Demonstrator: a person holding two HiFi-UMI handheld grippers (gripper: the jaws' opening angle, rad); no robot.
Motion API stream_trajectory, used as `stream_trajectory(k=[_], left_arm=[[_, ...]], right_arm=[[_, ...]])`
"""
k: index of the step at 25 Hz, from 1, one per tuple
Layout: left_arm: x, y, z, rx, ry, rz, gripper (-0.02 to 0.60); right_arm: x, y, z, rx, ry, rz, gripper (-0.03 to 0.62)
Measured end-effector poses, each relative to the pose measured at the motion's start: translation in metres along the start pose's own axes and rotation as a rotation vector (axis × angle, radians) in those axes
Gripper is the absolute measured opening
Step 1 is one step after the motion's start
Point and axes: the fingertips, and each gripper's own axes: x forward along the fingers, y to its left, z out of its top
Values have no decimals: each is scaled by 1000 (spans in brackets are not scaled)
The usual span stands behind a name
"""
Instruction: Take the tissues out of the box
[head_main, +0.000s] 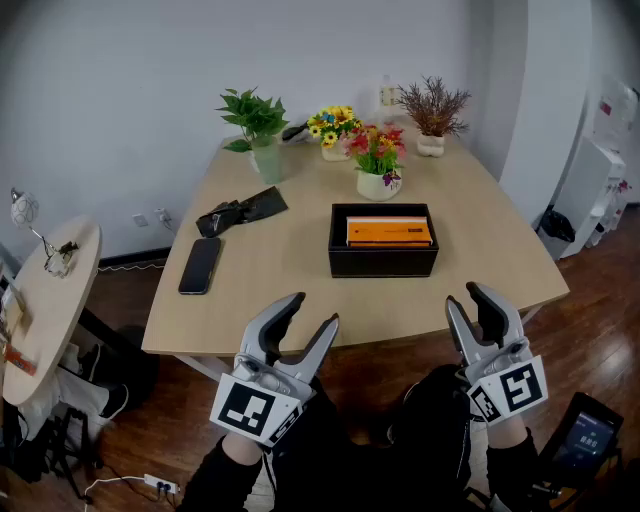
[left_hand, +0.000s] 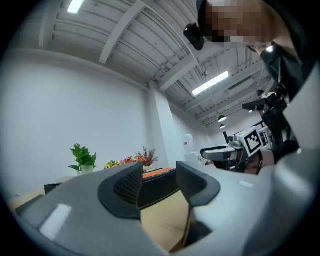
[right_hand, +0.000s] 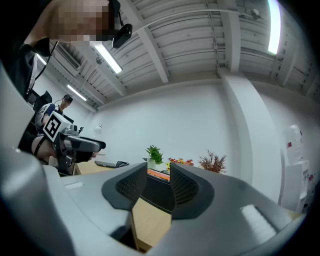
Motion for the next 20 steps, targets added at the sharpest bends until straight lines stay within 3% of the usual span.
stream_trajectory(k=[3,6,11,16,20], left_arm=[[29,18,3,61,38,-10,234],[62,37,-6,66,107,-41,244],[113,48,-36,-40,264,-99,270],[152,53,-49,-177,307,-83,272],[170,56,-65,-195,411,-97,272]], right_arm=[[22,-18,-3,-18,54,36,177],[47,-34,-12,-21,127,70,189],[92,-49,-32,7,228,123,196],[124,-50,-55,89,325,150,220],[137,-54,-70,127,416,141,225]])
